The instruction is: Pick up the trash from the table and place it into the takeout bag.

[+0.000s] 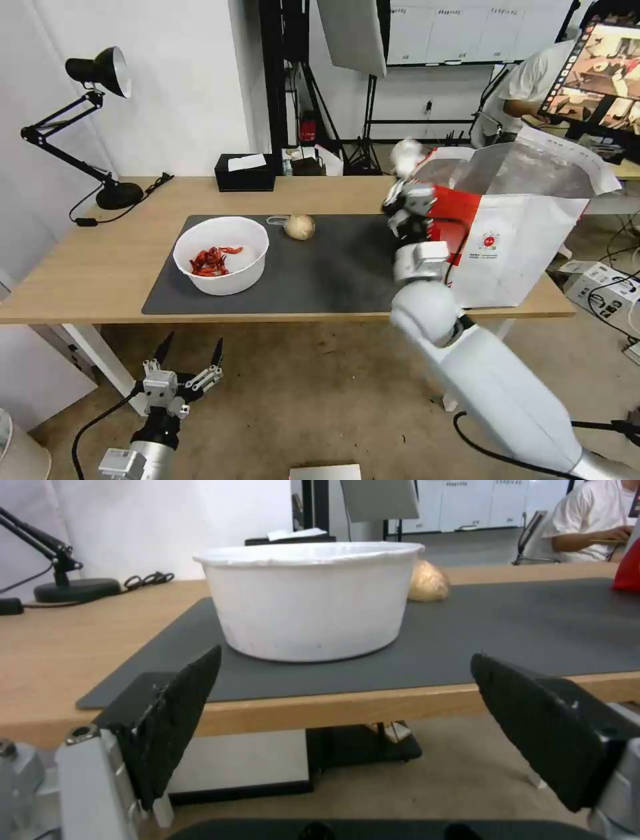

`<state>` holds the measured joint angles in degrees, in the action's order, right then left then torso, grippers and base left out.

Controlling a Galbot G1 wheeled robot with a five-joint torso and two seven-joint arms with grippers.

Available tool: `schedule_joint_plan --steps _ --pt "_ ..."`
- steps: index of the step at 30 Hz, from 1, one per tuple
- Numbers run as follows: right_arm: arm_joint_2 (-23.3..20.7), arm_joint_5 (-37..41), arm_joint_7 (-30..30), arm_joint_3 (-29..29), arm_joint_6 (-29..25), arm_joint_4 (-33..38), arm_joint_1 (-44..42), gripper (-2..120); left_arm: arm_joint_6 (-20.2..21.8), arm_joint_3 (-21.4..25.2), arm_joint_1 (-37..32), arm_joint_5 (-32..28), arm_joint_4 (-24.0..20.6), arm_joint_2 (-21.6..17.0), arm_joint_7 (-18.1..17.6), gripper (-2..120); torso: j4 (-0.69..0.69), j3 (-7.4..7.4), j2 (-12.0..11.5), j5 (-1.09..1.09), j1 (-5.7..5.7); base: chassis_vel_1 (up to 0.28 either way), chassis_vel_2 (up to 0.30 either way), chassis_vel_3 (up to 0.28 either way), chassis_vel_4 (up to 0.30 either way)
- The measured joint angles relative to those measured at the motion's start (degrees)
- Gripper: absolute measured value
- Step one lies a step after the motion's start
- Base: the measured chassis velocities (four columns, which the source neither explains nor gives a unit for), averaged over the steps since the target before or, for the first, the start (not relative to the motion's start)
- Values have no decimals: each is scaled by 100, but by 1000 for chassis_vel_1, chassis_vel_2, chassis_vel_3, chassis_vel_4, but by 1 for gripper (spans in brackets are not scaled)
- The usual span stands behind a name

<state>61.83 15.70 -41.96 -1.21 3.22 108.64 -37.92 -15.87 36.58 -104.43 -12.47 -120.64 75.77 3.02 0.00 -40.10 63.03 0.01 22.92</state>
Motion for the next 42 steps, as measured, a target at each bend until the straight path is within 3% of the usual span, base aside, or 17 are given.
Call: schedule_joint_plan --steps 6,12,22,31,33,35,37,42 --pt "-477 1018 -509 174 632 64 454 0 0 -39 0 8 -1 23 0 100 0 0 0 -1 0 0 0 0 0" --pt "-678 1488 -707 188 993 64 615 1 -2 -60 1 9 -1 27 1 100 0 0 0 -1 0 0 0 0 0" --pt "-939 2527 -931 220 1534 292 723 38 1 3 24 -41 -21 -109 -12 100 0 0 0 0 0 0 0 0 0" --pt "-1023 2586 -938 236 1577 278 769 68 12 -85 14 -2 8 -94 -12 100 0 0 0 -1 0 0 0 0 0" --pt "-1043 2591 -937 238 1584 277 766 79 20 -108 16 7 11 -77 -12 100 0 0 0 -1 0 0 0 0 0" --pt "-1048 2598 -937 242 1585 275 755 82 27 -112 16 9 11 -75 -12 100 0 0 0 -1 0 0 0 0 0" --pt "-1061 2610 -935 250 1585 275 716 93 31 -113 8 10 5 -74 -12 100 0 0 0 -1 0 0 0 0 0" --pt "-1070 2615 -903 256 1579 312 655 100 32 -107 -19 11 -22 -63 -11 100 0 0 0 -1 0 0 0 0 0"
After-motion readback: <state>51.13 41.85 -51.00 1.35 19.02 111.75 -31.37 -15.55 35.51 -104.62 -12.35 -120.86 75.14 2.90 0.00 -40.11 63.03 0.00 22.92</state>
